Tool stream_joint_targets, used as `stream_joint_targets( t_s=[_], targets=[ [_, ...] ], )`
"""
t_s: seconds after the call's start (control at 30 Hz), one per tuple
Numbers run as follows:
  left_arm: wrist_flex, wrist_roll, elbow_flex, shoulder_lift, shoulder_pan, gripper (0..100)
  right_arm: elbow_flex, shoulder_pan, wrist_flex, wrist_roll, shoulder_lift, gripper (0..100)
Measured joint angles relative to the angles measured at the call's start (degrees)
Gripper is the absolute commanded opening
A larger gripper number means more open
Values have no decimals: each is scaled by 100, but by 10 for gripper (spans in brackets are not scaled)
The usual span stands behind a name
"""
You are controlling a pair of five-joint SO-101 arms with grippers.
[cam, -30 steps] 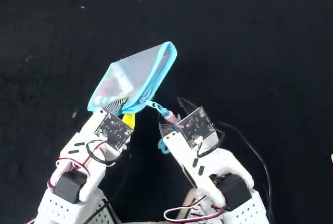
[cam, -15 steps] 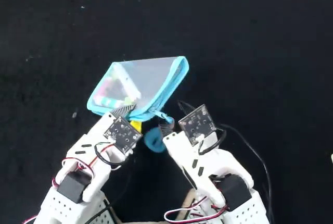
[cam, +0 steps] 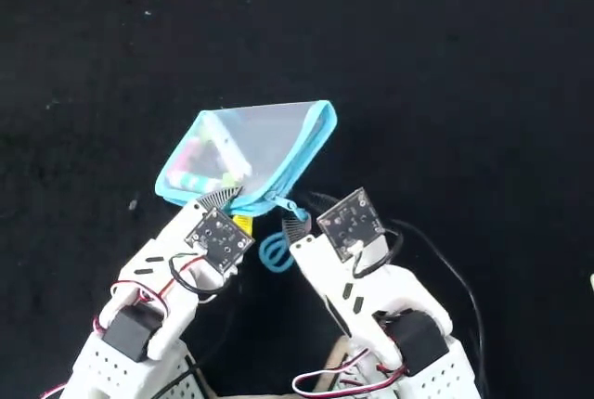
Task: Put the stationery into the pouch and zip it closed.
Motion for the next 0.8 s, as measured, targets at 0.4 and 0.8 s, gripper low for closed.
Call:
stream_joint_targets(
  t_s=[0.4,0.8],
  targets=[
    [-35,-9,0,0,9,29,185,1371,-695,-475,0,10],
    [-44,-9,0,0,9,29,1231,1776,-2365,-633,0,11]
  ],
)
